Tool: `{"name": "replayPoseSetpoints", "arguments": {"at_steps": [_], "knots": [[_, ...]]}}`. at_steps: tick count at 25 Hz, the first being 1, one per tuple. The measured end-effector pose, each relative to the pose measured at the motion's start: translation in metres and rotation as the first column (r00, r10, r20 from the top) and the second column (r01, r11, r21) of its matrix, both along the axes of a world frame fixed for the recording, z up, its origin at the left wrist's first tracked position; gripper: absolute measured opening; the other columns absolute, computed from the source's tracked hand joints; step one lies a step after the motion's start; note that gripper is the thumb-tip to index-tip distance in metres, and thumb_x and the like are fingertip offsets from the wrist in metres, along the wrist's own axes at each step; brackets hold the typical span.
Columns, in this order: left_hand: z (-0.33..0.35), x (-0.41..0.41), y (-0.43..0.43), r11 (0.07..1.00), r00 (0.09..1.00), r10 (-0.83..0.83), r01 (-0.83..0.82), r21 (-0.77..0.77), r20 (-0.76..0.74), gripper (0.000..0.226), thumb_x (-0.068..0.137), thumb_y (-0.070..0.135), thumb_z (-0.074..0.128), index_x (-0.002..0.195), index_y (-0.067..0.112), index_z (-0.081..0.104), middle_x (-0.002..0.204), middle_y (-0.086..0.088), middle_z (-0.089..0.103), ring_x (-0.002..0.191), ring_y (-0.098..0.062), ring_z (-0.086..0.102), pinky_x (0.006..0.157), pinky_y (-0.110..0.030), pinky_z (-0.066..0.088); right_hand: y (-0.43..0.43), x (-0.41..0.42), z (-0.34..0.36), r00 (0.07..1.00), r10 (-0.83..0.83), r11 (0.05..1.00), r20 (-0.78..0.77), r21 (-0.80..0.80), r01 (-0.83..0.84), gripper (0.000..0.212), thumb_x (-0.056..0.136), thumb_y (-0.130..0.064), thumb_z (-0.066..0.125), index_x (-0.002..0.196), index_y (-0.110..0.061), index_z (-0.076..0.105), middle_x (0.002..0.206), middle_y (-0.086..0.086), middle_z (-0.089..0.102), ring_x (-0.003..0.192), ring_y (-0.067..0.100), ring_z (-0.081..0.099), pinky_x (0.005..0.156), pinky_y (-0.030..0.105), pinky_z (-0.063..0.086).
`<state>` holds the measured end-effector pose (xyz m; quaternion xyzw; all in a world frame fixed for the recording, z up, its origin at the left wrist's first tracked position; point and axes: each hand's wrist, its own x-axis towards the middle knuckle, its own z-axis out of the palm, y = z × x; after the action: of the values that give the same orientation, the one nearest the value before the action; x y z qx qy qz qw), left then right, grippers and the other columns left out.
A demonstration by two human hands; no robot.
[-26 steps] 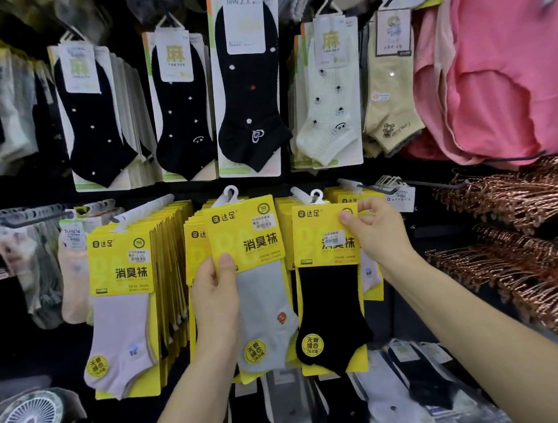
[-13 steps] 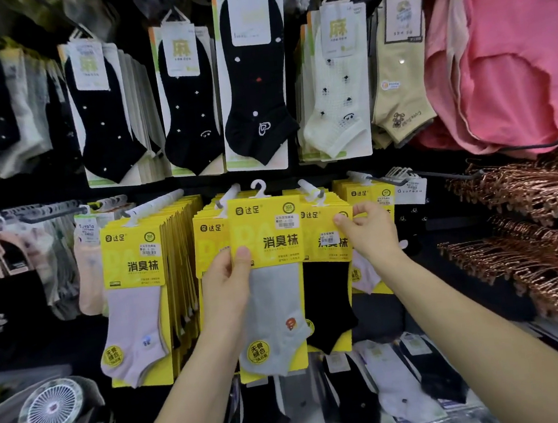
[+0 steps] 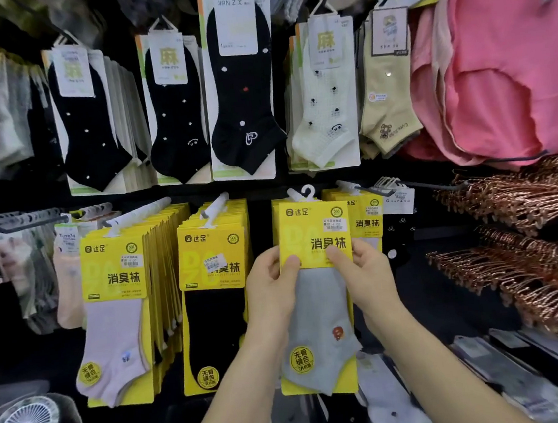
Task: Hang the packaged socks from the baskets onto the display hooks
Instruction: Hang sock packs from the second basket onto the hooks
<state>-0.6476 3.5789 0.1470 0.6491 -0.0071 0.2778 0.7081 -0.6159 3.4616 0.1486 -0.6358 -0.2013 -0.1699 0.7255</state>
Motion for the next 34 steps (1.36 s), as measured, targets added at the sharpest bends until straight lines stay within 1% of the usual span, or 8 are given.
{"name": "replayPoseSetpoints", "arguments": {"at_steps": [6,8,14,17,20,26,30,34], "knots": [[-0.010,0.013,-0.004,0.999,1.000,-0.013,0.012,-0.035,-0.010,0.031,0.091,0.004,0.054,0.117,0.021,0.054,0.098,0.001,0.071,0.082,-0.007,0.069,0.066,-0.020,0.056,0.000,0.010,-0.005,0.989,-0.055,0.998,-0.134,-0.011,0.054,0.009,0.090,-0.008,0.057,0.091,-0.011,0.066,0.092,0.009,0.070,0.082,0.017,0.062,0.078,0.036,0.052],[-0.016,0.016,-0.005,0.999,0.999,0.034,-0.035,-0.017,-0.015,0.031,0.090,0.004,0.054,0.116,0.019,0.053,0.098,0.000,0.069,0.083,-0.007,0.067,0.062,-0.015,0.052,-0.001,0.015,-0.007,0.990,-0.071,0.996,-0.118,-0.052,0.066,0.009,0.090,-0.008,0.058,0.092,-0.008,0.067,0.087,0.006,0.070,0.077,0.014,0.062,0.071,0.027,0.052],[-0.033,0.025,-0.008,0.950,0.970,0.243,-0.242,0.198,0.018,0.048,0.088,0.012,0.059,0.132,0.019,0.042,0.126,0.005,0.048,0.108,-0.004,0.049,0.087,-0.013,0.041,-0.005,0.032,-0.019,0.963,-0.257,0.938,-0.079,-0.262,0.229,0.024,0.082,-0.027,0.066,0.071,-0.009,0.054,0.061,-0.009,0.049,0.057,0.010,0.042,0.049,0.018,0.032],[-0.035,0.034,-0.007,0.972,0.990,0.133,-0.121,0.203,-0.045,0.062,0.093,0.020,0.053,0.147,0.022,0.022,0.145,0.008,0.035,0.118,0.004,0.031,0.096,-0.019,0.030,-0.004,0.042,-0.022,0.945,-0.316,0.910,-0.085,-0.309,0.276,0.038,0.076,-0.032,0.070,0.103,-0.014,0.050,0.094,-0.004,0.054,0.084,0.012,0.053,0.070,0.027,0.045],[-0.036,0.047,0.001,0.977,0.999,-0.004,0.012,0.214,-0.035,0.061,0.096,0.021,0.047,0.149,0.023,0.017,0.148,0.008,0.034,0.124,0.003,0.033,0.101,-0.020,0.031,0.005,0.051,-0.020,0.991,-0.065,0.984,-0.118,-0.171,0.044,0.049,0.085,-0.021,0.063,0.130,-0.016,0.043,0.114,-0.008,0.059,0.105,0.005,0.056,0.090,0.027,0.047],[-0.050,0.057,0.001,0.978,0.992,-0.100,0.085,0.188,0.072,0.045,0.098,0.013,0.041,0.141,0.027,0.035,0.128,0.017,0.054,0.115,0.006,0.051,0.094,-0.011,0.042,0.012,0.059,-0.031,0.987,0.085,0.992,-0.135,-0.080,-0.096,0.048,0.092,-0.020,0.054,0.137,-0.022,0.038,0.124,-0.006,0.059,0.111,0.006,0.055,0.094,0.026,0.044],[-0.022,0.065,0.011,0.998,0.998,-0.069,0.069,0.010,-0.008,0.040,0.098,0.041,0.037,0.135,0.033,0.047,0.135,0.009,0.054,0.122,-0.007,0.051,0.102,-0.036,0.044,-0.004,0.072,-0.010,0.933,0.215,0.976,-0.287,0.085,-0.199,0.040,0.090,-0.057,0.041,0.117,-0.030,0.053,0.100,-0.012,0.063,0.091,0.007,0.060,0.081,0.031,0.047],[0.037,0.095,0.014,0.952,0.975,-0.119,0.059,-0.300,-0.187,0.038,0.093,0.049,0.043,0.086,0.026,0.072,0.073,0.002,0.074,0.072,-0.017,0.071,0.062,-0.028,0.052,-0.007,0.111,0.037,0.872,0.309,0.945,-0.379,0.225,-0.237,0.070,0.089,-0.070,0.018,0.141,-0.027,0.037,0.135,-0.008,0.051,0.117,0.015,0.054,0.100,0.043,0.043]]}}
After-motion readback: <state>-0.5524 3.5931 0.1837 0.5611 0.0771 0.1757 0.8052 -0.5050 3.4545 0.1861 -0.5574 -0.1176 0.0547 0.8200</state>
